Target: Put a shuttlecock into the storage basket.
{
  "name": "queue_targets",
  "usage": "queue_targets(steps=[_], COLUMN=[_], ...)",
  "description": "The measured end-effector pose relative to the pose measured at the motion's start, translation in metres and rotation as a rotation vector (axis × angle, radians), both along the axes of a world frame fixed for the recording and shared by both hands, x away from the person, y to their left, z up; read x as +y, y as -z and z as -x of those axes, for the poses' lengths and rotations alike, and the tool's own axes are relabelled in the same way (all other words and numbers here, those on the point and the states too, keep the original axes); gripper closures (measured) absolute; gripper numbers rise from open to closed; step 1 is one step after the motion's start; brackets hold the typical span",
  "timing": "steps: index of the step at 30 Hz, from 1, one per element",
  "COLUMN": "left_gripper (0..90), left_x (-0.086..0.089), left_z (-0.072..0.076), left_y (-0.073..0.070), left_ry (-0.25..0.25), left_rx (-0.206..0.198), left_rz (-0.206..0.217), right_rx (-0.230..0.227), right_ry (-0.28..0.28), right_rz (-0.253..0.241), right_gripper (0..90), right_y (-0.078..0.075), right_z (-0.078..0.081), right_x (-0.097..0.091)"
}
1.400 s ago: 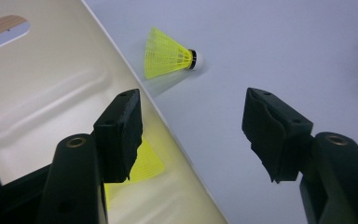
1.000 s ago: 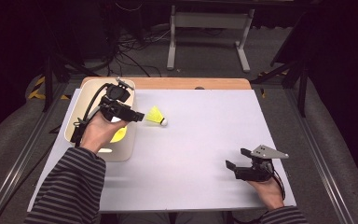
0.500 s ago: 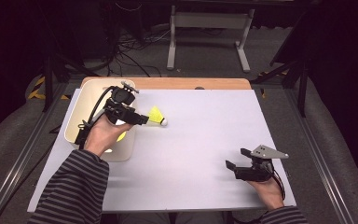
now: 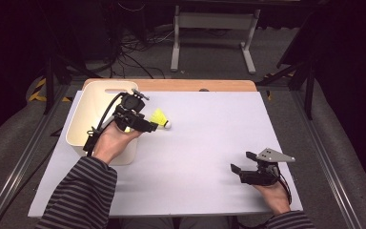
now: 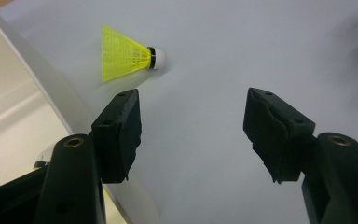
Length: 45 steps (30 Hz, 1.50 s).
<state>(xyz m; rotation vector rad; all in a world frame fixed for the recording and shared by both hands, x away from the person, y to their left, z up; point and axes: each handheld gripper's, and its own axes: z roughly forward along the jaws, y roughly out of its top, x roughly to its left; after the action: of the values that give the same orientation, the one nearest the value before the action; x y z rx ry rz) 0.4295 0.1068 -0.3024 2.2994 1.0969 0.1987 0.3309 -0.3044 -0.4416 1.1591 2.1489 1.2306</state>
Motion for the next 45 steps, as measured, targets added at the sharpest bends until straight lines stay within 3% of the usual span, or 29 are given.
queue_targets(steps=[24,45], left_gripper=[36.6,36.0], left_x=[-0.017,-0.022], left_z=[0.010,0.022], left_y=[0.022,0.033], left_ry=[0.038,0.055], left_rx=[0.012,0.008], left_rz=[-0.002,-0.009], right_rx=[-0.002,0.003], right_ry=[0.001,0.012], right_rz=[-0.006,0.001], right_gripper=[17.7,17.7], right_y=[0.000,0.000], right_z=[0.000,-0.001], right_x=[-0.001,0.000])
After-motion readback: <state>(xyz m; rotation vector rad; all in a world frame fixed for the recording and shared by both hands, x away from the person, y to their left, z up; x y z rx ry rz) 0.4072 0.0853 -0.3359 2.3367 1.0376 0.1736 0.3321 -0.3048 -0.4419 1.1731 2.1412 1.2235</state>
